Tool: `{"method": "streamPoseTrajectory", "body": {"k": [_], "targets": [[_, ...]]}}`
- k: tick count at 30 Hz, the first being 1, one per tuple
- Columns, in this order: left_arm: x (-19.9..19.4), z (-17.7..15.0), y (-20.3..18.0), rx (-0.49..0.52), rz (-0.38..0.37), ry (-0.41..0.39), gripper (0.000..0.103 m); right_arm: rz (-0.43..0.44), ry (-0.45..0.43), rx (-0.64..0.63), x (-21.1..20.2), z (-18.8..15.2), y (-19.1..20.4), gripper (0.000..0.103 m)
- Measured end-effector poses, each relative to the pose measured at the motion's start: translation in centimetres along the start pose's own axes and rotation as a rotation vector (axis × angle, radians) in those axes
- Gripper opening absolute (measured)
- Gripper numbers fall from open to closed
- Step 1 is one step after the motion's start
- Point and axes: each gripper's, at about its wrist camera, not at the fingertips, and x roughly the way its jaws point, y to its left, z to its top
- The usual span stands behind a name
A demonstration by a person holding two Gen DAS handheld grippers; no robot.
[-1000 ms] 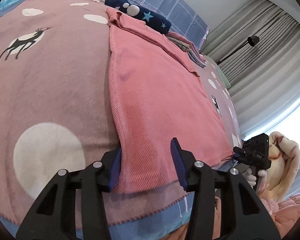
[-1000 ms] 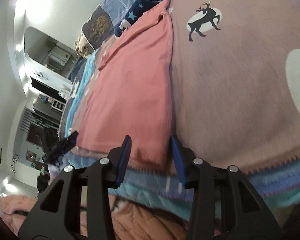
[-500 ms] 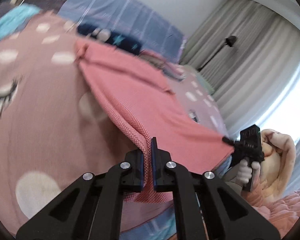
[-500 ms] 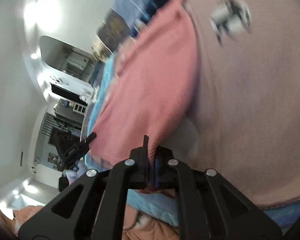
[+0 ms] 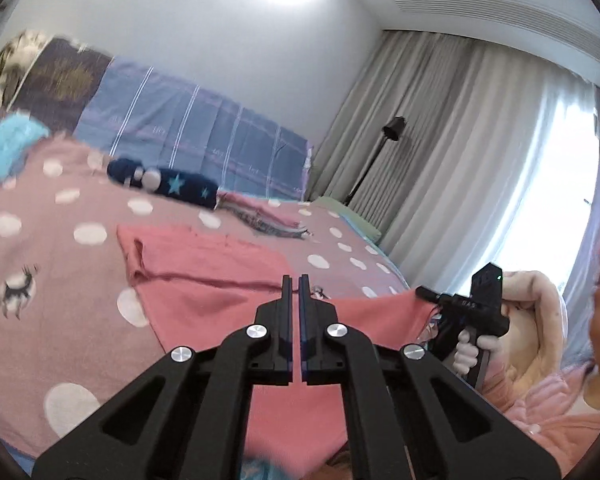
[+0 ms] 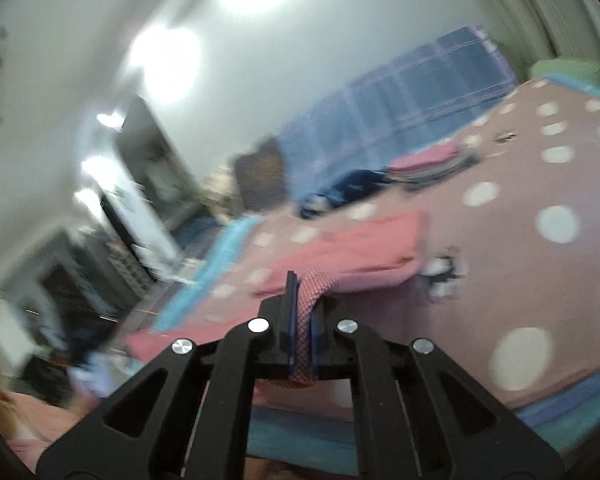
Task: Fold small clothes
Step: 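Lift the hem toward the collar with the left gripper while the right gripper grasps the hem, then carry the held hem over onto the collar with both grippers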
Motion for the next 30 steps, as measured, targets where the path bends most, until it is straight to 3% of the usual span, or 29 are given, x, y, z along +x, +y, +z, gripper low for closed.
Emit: {"method": "streamPoseTrajectory", "body": {"k": [5, 7, 8, 9, 16, 20, 23, 25, 27, 30], "targets": [[5.4, -2.4, 3.0, -0.061, 0.119, 0.212, 0.004, -0.016, 0.083, 0.112, 6.2, -0.9, -2.4, 0.005], [6.7, -4.3, 4.0, -0.084, 0.144, 0.324, 0.017, -0.035, 0.095, 0.107, 7.0, -1.4, -2.8, 0.005], [6.9, -5.1, 4.1, -0.081, 0.163, 0.355, 0.031, -0.033, 0.098, 0.107, 7.1, -1.5, -3.1, 0.005], [7.0, -6.0, 4.2, -0.076, 0.188, 0.388, 0.037, -0.030, 0.098, 0.107, 7.1, -1.5, -3.1, 0.005], [8.1, -11.2, 5.6, -0.203, 0.155, 0.579, 0.037, -0.023, 0.118, 0.126, 8.2, -1.6, -4.4, 0.005], [7.2, -12.4, 6.0, -0.291, 0.100, 0.610, 0.038, -0.003, 0.118, 0.104, 8.2, -1.7, -3.7, 0.006], [6.9, -13.3, 5.8, -0.293, 0.096, 0.614, 0.036, 0.002, 0.111, 0.091, 7.8, -1.7, -3.4, 0.007], [7.5, -13.0, 5.4, -0.303, 0.069, 0.588, 0.001, 0.002, 0.105, 0.095, 7.5, -1.8, -3.6, 0.007], [7.6, -12.3, 4.6, -0.292, 0.047, 0.548, 0.002, -0.003, 0.104, 0.109, 7.4, -1.9, -3.8, 0.007], [6.3, -8.4, 1.9, -0.180, 0.029, 0.413, 0.002, -0.011, 0.102, 0.126, 7.0, -1.8, -4.1, 0.007]]}}
